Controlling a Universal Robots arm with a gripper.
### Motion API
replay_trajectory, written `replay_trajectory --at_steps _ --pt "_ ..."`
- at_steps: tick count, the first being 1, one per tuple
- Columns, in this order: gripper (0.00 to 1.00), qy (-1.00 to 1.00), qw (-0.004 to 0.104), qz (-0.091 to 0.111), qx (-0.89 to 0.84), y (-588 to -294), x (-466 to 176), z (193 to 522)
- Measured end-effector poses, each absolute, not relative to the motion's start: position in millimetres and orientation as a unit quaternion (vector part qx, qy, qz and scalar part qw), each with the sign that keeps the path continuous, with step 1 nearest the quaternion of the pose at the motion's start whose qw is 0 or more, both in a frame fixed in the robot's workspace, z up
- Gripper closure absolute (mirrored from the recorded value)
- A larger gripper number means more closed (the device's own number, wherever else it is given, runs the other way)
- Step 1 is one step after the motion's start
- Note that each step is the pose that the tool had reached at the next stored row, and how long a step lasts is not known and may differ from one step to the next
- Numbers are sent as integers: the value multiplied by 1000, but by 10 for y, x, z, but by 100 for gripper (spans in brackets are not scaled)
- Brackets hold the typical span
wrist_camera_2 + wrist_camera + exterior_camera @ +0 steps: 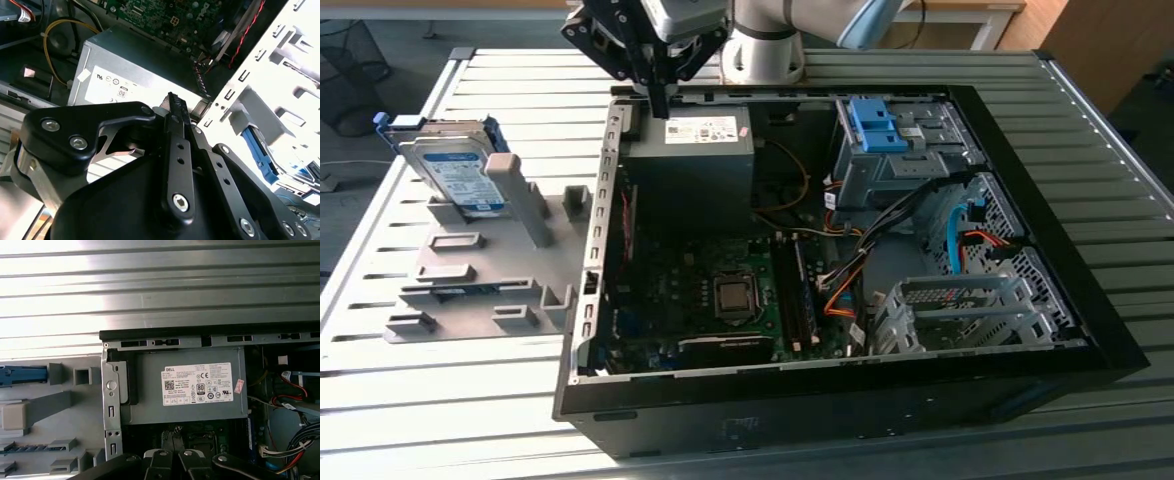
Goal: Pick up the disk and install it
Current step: 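Reach for the disk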
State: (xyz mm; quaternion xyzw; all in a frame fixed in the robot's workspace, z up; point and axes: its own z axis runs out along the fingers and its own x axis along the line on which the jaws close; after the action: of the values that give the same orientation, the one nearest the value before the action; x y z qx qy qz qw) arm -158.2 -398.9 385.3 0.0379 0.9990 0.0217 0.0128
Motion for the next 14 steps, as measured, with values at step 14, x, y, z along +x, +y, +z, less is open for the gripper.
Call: replay_trajectory --at_steps 14 --pt "89 999 13 22 38 -3989 -1628 3851"
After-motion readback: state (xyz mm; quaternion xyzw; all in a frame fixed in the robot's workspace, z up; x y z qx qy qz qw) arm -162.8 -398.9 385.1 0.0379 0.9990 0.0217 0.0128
